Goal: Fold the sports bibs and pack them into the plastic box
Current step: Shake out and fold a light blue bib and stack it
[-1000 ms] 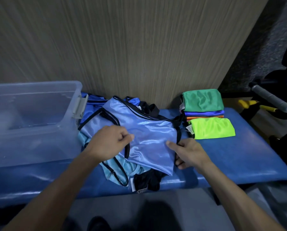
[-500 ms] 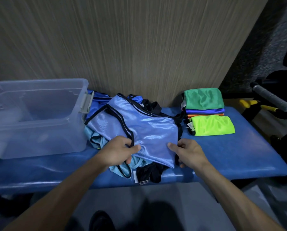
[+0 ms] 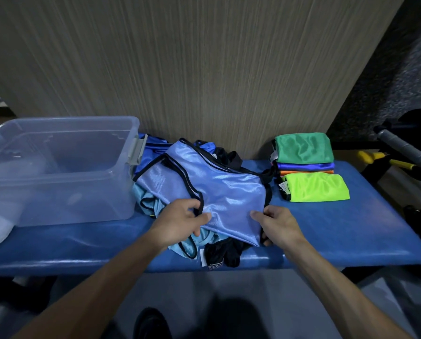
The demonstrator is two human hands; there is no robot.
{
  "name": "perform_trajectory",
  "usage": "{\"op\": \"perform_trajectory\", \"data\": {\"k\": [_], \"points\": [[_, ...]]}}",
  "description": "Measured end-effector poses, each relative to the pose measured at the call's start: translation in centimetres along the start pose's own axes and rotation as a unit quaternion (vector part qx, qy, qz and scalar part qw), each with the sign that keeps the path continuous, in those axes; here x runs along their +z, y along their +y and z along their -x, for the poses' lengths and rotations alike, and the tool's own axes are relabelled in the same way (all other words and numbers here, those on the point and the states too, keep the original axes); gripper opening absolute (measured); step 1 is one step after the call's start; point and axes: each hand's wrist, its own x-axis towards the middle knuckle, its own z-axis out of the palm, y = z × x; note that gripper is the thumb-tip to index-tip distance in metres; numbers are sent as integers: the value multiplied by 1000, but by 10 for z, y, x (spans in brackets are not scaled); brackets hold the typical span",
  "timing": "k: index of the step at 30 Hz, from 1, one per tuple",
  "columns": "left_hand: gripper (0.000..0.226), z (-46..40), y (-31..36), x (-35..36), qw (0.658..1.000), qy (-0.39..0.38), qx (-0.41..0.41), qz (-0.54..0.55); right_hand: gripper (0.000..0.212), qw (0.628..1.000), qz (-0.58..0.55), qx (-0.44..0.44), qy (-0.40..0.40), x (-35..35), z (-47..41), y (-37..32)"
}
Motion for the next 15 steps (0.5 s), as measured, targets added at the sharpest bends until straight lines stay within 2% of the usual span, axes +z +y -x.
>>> {"op": "perform_trajectory", "data": {"k": [4,8,15], "points": [[26,-1,2,3,1000,-12,-17,-7,32,1000,1,1,0,1,0,-1],[21,-1,8,5,997,-39,-60,37,34,1000,1,5,2,1,-1,0],[29,-2,4,-5,991,-60,-99,62,30,999,-25,23,1,-2,2,-1]]}}
